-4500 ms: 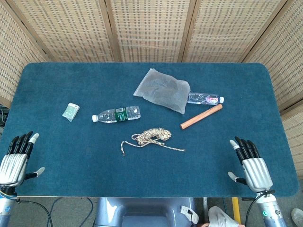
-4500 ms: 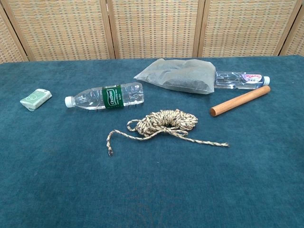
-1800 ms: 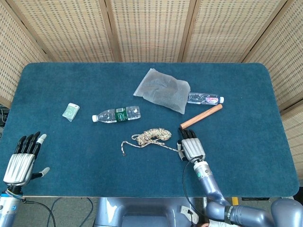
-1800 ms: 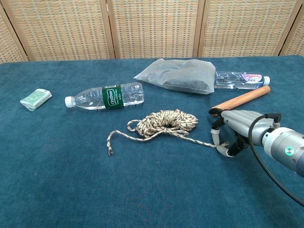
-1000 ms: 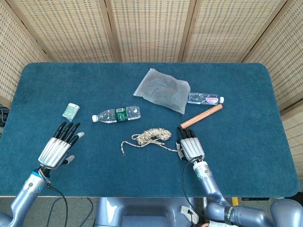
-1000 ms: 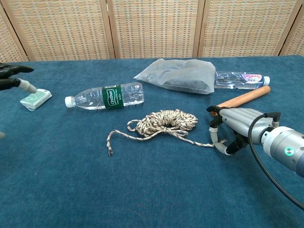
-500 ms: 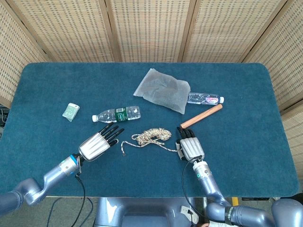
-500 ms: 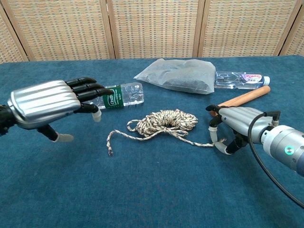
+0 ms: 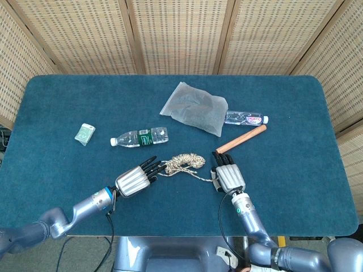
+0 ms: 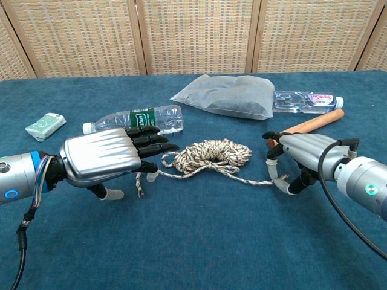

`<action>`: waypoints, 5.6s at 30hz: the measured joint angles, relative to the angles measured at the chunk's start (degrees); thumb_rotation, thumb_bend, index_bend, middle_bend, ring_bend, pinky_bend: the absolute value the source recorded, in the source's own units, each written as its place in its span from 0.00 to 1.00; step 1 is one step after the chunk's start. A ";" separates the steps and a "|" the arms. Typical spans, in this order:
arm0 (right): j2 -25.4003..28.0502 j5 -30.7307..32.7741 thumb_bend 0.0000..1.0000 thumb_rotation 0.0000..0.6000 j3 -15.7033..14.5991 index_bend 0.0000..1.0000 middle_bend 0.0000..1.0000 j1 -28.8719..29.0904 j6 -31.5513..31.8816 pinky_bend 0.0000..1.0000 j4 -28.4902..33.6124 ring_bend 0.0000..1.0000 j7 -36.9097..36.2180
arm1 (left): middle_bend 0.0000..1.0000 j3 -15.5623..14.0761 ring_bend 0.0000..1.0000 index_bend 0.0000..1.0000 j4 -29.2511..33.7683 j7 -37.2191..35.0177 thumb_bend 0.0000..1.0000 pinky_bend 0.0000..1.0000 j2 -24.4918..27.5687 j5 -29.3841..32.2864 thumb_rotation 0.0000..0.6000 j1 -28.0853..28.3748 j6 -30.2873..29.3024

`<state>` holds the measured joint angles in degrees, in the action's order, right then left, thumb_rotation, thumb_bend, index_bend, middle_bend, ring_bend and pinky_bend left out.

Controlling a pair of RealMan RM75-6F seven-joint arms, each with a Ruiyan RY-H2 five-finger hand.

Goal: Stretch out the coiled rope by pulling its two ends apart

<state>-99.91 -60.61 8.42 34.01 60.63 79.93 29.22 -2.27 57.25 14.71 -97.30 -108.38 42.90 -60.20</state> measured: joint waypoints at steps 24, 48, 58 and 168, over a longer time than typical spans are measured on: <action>0.41 -0.02 0.45 1.00 0.02 0.71 0.00 -0.32 0.24 0.00 -0.09 0.00 -0.59 | 0.00 -1.15 0.00 0.52 -0.50 2.28 0.37 0.00 -2.34 3.40 1.00 1.95 1.02; 0.68 0.07 0.45 1.00 0.09 0.71 0.00 -0.44 0.11 0.00 0.41 0.00 -1.02 | 0.00 -2.29 0.00 0.58 -3.16 1.16 0.40 0.00 -4.28 5.64 1.00 2.62 0.76; 0.99 -0.03 0.45 1.00 0.25 0.72 0.00 -0.32 0.35 0.00 1.20 0.00 -0.77 | 0.00 -2.59 0.00 0.63 -4.05 0.34 0.41 0.00 -5.01 6.41 1.00 2.77 0.63; 26.65 -32.47 0.00 1.00 -11.32 0.00 0.00 -20.98 30.39 0.00 4.84 0.00 -21.52 | 0.00 -1.18 0.00 0.00 23.81 -21.80 0.00 0.00 27.67 23.42 1.00 -32.93 -33.29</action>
<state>-73.25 -93.08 -2.89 13.03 91.02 84.77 7.70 -3.45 81.06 -7.09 -69.63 -84.96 9.97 -93.48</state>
